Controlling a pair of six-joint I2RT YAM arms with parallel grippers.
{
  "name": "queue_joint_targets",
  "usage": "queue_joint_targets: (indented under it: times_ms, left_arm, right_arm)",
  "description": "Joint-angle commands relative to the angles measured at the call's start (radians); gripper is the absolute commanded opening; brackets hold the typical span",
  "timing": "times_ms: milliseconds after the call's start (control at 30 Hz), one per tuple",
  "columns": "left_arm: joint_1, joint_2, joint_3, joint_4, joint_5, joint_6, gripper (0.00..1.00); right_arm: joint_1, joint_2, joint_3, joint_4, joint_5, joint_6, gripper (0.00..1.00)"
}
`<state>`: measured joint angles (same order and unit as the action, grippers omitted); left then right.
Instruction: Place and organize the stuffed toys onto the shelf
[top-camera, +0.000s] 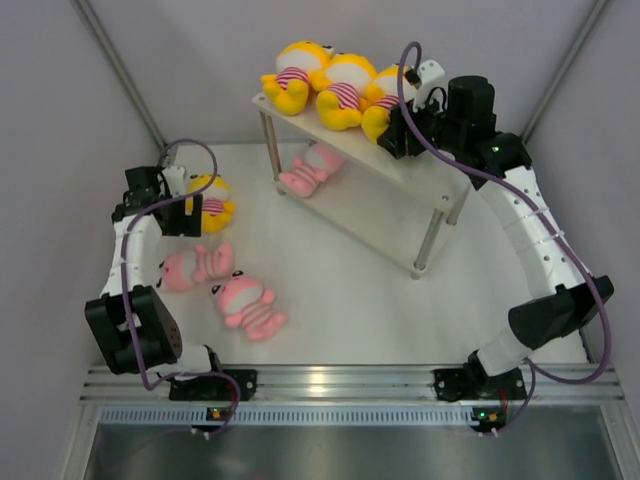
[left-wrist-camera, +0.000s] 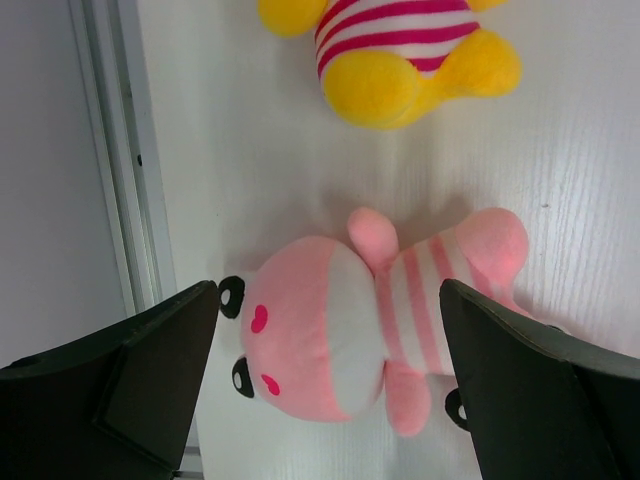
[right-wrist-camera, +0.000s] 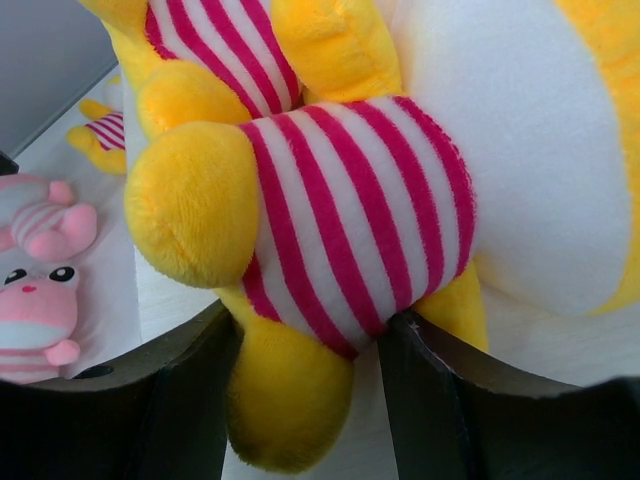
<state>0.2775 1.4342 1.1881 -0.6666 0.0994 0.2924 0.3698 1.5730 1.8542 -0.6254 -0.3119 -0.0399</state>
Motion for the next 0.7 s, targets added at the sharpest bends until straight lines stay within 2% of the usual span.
queue_joint_targets:
  times_ms: [0,133,233,433,567,667]
  left_arm:
    - [-0.004,0.031,0.054,0.005,0.049,0.022,0.98]
    - [-0.02,0.08,0.103,0.005,0.054,0.031,0.96]
    - [-0.046,0.129,0.159,0.009,0.059,0.048,0.96]
    - [-0.086,0.31,0.275,0.009,-0.01,0.071,0.9]
    - [-0.119,0.413,0.333,0.015,-0.047,0.068,0.82]
    - [-0.126,0.479,0.383,0.022,-0.052,0.056,0.69]
  right_arm:
    - [-0.011,-0.021,0.046,0.052,-0.012,0.018,0.55]
    - [-0.012,-0.07,0.027,0.017,0.003,-0.006,0.7]
    - [-0.011,-0.108,0.023,-0.003,0.013,-0.028,0.77]
    - [-0.011,-0.174,0.007,-0.02,0.027,-0.054,0.81]
    - [-0.012,-0.205,-0.004,-0.028,0.034,-0.061,0.82]
    - [-0.011,-0.229,-0.024,-0.028,0.043,-0.061,0.82]
